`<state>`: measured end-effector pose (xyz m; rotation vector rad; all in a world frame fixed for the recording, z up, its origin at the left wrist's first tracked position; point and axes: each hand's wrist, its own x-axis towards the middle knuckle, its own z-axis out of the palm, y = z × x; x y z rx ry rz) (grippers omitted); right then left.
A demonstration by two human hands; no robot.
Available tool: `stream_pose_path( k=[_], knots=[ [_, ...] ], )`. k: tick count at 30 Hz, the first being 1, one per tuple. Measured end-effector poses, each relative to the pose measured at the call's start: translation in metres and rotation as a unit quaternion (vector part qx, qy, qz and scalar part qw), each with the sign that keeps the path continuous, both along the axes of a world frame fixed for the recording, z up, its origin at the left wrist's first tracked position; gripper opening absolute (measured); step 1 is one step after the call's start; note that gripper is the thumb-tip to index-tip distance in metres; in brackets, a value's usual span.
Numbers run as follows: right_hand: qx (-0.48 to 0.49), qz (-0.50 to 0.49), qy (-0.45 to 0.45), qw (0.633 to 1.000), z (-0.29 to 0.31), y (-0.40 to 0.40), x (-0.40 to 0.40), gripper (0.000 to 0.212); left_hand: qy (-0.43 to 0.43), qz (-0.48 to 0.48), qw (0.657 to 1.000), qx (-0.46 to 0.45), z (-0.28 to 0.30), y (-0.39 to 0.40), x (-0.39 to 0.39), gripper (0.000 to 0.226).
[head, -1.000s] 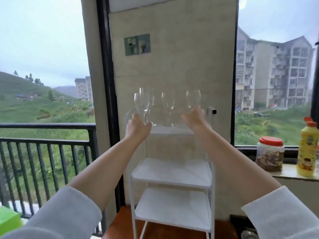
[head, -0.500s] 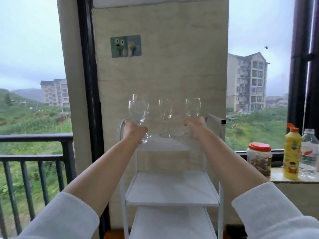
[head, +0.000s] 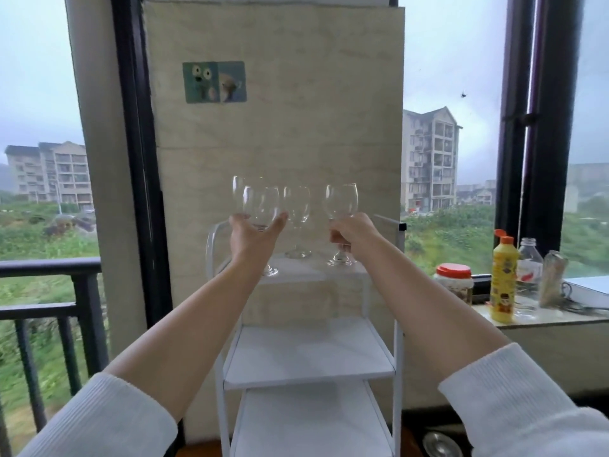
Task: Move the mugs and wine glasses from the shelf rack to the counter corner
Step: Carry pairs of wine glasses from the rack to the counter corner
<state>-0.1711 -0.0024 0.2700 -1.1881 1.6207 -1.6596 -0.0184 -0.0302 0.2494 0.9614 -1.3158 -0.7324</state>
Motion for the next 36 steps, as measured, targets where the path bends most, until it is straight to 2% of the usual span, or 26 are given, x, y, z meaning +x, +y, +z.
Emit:
stream_pose_path(
  k=[6, 12, 14, 16, 19, 22, 26, 30, 32, 34, 36],
  knots=[
    [-0.052, 0.043, -0.07, 0.995, -0.001, 0.056, 0.007, 0.025, 0.059, -0.062, 0.995, -0.044, -0.003, 0.027, -0.014, 0.053],
    [-0.06, 0.042, -0.09, 0.993, -0.009, 0.128, -0.006, 0.019, 0.059, -0.154, 0.984, -0.064, -0.005, 0.07, -0.037, 0.037],
    [-0.056, 0.026, -0.102, 0.993, -0.011, 0.149, -0.016, 0.018, 0.06, -0.184, 0.98, -0.056, -0.006, 0.086, -0.048, 0.042],
    [-0.063, 0.007, -0.113, 0.992, -0.015, 0.174, -0.032, 0.029, 0.062, -0.23, 0.971, -0.038, -0.008, 0.105, -0.062, 0.048],
    [-0.077, -0.012, -0.12, 0.99, -0.025, 0.219, -0.062, 0.032, 0.061, -0.303, 0.951, 0.001, -0.015, 0.139, -0.09, 0.058],
    [-0.08, -0.025, -0.116, 0.99, -0.035, 0.272, -0.093, 0.016, 0.057, -0.363, 0.93, 0.027, -0.027, 0.182, -0.127, 0.059],
    [-0.094, -0.06, -0.155, 0.982, -0.055, 0.35, -0.14, 0.021, 0.055, -0.446, 0.891, 0.064, -0.049, 0.253, -0.185, 0.044],
    [-0.066, -0.115, -0.15, 0.98, -0.075, 0.438, -0.19, 0.023, 0.061, -0.505, 0.854, 0.107, -0.074, 0.332, -0.252, 0.028],
    [-0.051, -0.153, -0.141, 0.977, -0.085, 0.49, -0.215, 0.025, 0.055, -0.534, 0.833, 0.13, -0.085, 0.376, -0.286, 0.028],
    [-0.038, -0.185, -0.139, 0.972, -0.094, 0.534, -0.234, 0.027, 0.047, -0.553, 0.82, 0.143, -0.092, 0.411, -0.313, 0.042],
    [-0.034, -0.234, -0.138, 0.962, -0.103, 0.589, -0.259, 0.027, 0.032, -0.587, 0.794, 0.151, -0.102, 0.456, -0.353, 0.029]
  ],
)
